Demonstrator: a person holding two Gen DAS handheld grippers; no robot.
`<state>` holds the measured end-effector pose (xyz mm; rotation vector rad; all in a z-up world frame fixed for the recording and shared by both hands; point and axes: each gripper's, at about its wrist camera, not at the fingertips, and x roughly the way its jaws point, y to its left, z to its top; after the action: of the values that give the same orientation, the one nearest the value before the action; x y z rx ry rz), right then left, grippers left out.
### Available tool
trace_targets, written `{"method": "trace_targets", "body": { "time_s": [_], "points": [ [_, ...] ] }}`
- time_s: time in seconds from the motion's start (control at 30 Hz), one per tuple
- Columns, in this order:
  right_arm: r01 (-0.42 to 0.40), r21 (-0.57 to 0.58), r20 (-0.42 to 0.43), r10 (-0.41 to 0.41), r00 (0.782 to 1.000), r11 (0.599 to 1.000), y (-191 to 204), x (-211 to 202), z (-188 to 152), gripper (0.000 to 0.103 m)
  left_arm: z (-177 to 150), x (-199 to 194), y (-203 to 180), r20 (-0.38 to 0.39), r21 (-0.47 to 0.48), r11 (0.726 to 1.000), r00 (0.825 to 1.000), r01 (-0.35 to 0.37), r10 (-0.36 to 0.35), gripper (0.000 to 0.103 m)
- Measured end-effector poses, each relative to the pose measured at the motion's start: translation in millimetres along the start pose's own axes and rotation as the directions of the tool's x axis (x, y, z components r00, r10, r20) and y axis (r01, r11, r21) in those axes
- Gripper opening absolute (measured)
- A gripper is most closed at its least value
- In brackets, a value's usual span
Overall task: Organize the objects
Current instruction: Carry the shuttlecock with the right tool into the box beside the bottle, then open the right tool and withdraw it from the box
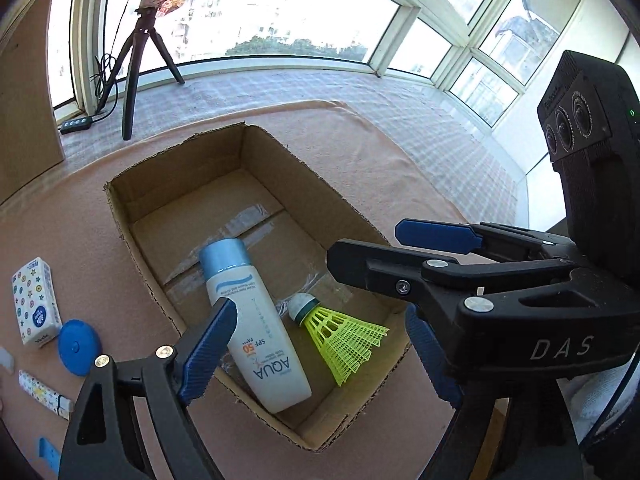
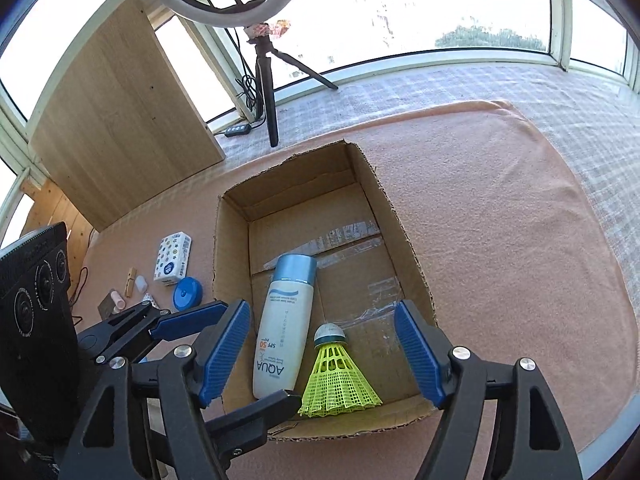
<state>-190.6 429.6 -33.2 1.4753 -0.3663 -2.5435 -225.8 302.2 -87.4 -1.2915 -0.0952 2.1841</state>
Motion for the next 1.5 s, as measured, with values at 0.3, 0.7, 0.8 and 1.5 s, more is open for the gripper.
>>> {"method": "trace_targets", "body": {
  "time_s": [0.3,0.7,0.8,1.5],
  "points": [
    [-0.058,-0.033,0.025,0.059,0.998,0.998,26.9,-1.1,-6.3,0.071,-34.3,-38.1,34.6,-0.001,-0.065,0.996,0.998,-0.062,0.062,0.089],
    [-0.144,-0.086,0.029,0.147,0.989,0.986,81.2,12.7,-26.3,0.071,-102.6,-118.0,119.4,0.005,-0.214,0.955,0.978,-0.205,0.211,0.089],
    [-0.17,-0.089,0.009,0.171,0.985,0.981,93.3,19.2,-32.0,0.071,-122.5,-141.0,142.5,0.009,-0.255,0.936,0.968,-0.241,0.252,0.089],
    [-0.307,-0.1,-0.238,0.277,0.931,0.946,180.2,70.6,-93.8,0.071,-255.6,-249.6,318.8,-0.037,-0.604,0.725,0.92,-0.331,0.389,0.08]
  ]
}}
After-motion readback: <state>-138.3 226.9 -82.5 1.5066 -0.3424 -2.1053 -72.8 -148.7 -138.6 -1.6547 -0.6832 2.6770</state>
